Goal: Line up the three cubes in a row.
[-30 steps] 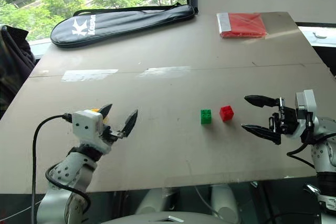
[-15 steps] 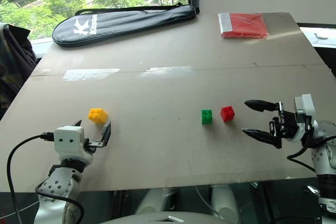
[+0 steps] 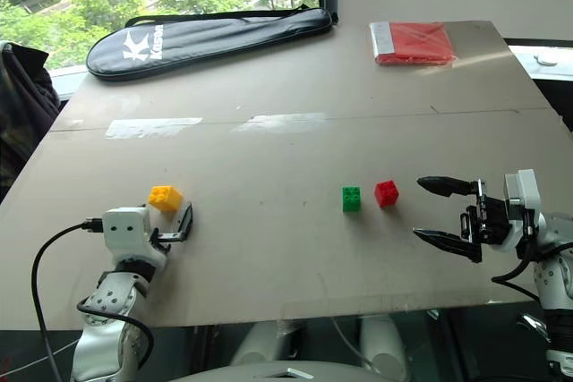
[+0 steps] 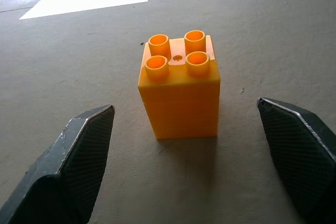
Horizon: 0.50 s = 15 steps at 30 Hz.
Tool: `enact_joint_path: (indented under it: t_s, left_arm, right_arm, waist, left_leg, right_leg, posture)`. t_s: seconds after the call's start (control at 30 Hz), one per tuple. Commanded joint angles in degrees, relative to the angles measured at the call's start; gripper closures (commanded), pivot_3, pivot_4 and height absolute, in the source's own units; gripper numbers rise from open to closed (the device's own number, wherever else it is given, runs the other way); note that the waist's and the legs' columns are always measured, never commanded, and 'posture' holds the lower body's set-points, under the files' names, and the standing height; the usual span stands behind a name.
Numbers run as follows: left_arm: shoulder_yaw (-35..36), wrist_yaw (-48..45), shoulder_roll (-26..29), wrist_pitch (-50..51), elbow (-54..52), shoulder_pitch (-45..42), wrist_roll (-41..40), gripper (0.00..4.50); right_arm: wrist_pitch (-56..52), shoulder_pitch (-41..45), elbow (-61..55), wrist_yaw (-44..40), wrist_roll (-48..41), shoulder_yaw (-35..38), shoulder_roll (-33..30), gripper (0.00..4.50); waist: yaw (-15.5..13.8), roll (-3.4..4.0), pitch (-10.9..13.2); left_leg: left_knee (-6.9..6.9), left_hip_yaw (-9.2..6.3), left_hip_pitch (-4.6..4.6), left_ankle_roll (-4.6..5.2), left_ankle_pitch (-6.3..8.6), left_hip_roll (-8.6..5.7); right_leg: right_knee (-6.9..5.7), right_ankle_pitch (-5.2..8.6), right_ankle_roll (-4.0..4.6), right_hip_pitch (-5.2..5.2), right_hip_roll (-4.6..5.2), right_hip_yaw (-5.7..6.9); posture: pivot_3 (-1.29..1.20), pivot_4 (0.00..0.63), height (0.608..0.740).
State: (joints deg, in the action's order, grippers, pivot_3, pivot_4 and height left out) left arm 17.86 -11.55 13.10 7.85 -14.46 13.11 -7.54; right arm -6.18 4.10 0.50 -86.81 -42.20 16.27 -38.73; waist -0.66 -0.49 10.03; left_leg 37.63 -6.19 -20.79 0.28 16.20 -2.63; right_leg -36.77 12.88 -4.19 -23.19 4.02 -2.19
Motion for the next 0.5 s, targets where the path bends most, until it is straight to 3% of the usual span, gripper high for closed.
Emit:
enact_joint_path:
  t_s: [0.03, 0.13, 0.27, 0.4, 0.5]
  left_arm:
    - [-0.33, -0.01, 0.20, 0.12, 0.72, -0.57, -0.50, 0.04]
    - [-0.17, -0.13, 0.16, 0.56, 1.27, -1.18, -1.15, 1.19]
    - [0.87, -0.55, 0.81, 0.71, 2.23, -1.22, -2.25, 3.13]
    - [0.63, -3.29, 3.75, -0.19, 3.89, -1.49, -2.01, 3.28]
    - [-1.46, -12.65, 6.94, 0.71, 3.58, -3.05, -7.65, 3.28]
  right_arm:
    - [1.11, -0.01, -1.27, -0.23, -1.01, 1.82, 0.10, 0.00]
    - [1.34, -0.03, -1.21, -0.05, -0.90, 1.83, 0.16, 0.00]
    - [1.43, -0.11, -1.40, 0.36, -0.83, 1.91, 0.21, 0.00]
    - [1.51, -0.71, -2.20, 1.24, -0.79, 2.14, 0.20, 0.00]
    - [1.47, -1.31, -2.82, 1.94, -0.85, 2.43, 0.15, 0.00]
  waist:
    - [0.00, 0.00, 0.00]
    - [-0.01, 0.01, -0.01]
    - [-0.01, 0.03, -0.01]
    - [0.00, 0.06, -0.04]
    - [0.00, 0.08, -0.04]
  left_leg:
    - [0.00, 0.00, 0.00, 0.00, 0.00, 0.00]
    - [0.00, 0.00, 0.01, 0.00, 0.00, 0.00]
    - [0.00, -0.01, 0.01, 0.00, 0.00, 0.00]
    - [0.00, -0.01, 0.02, 0.00, 0.00, 0.00]
    - [0.00, 0.01, 0.03, 0.00, 0.00, 0.00]
  right_leg:
    - [0.00, 0.00, 0.00, 0.00, 0.00, 0.00]
    - [-0.01, 0.00, 0.00, 0.00, 0.00, 0.00]
    - [-0.01, 0.00, 0.00, 0.00, 0.00, 0.00]
    - [-0.01, 0.00, 0.00, 0.00, 0.00, 0.00]
    - [-0.02, 0.00, 0.00, 0.00, 0.00, 0.00]
  posture:
    - [0.00, 0.150, 0.732]
    - [0.00, 0.150, 0.732]
    - [0.00, 0.150, 0.732]
    - [0.00, 0.150, 0.732]
    - [0.00, 0.150, 0.732]
